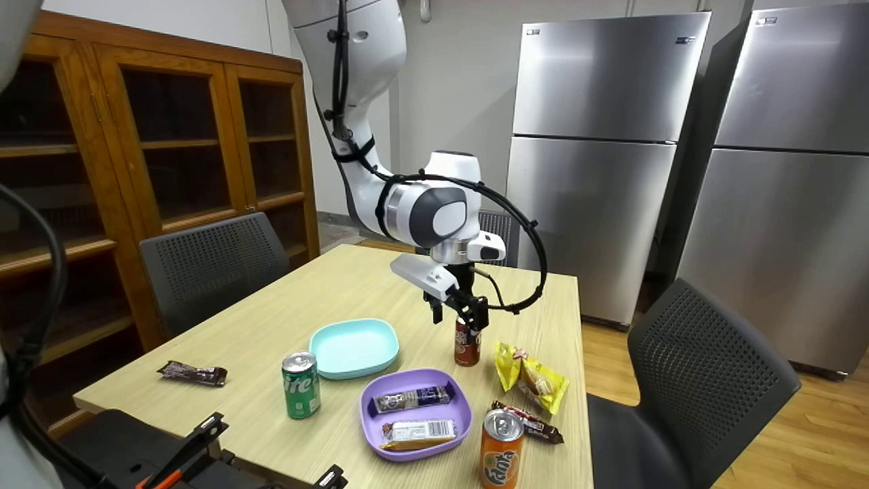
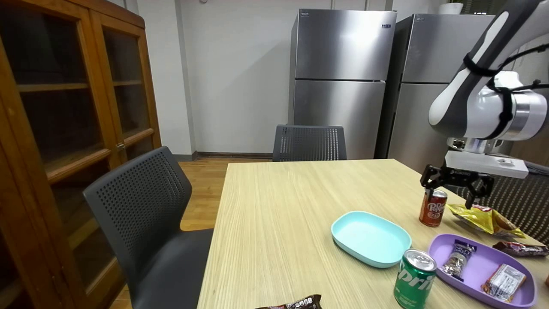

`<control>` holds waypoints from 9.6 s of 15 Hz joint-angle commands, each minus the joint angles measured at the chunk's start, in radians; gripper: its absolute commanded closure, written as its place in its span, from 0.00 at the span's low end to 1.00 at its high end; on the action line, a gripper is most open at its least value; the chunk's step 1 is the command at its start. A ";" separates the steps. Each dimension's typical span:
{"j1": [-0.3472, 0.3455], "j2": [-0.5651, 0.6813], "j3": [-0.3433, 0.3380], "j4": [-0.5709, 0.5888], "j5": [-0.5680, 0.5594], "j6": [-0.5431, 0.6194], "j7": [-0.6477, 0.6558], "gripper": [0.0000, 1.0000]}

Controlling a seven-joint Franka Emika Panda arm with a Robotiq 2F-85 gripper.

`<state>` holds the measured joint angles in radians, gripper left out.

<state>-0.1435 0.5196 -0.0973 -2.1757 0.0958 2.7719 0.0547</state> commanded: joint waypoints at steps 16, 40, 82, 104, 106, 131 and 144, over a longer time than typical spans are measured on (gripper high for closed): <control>-0.093 0.219 0.067 0.358 0.045 -0.191 -0.102 0.00; -0.045 0.118 0.062 0.245 0.022 -0.154 -0.089 0.62; 0.197 0.127 0.147 0.172 -0.057 -0.147 -0.087 0.11; 0.173 -0.177 0.188 -0.136 -0.033 -0.089 -0.179 0.00; 0.172 -0.172 0.188 -0.135 -0.034 -0.089 -0.179 0.00; 0.255 -0.350 0.186 -0.422 -0.220 -0.024 -0.132 0.00; 0.242 -0.357 0.167 -0.579 -0.190 0.108 -0.118 0.00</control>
<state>0.1027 0.1821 0.0647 -2.7158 -0.0978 2.8435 -0.0840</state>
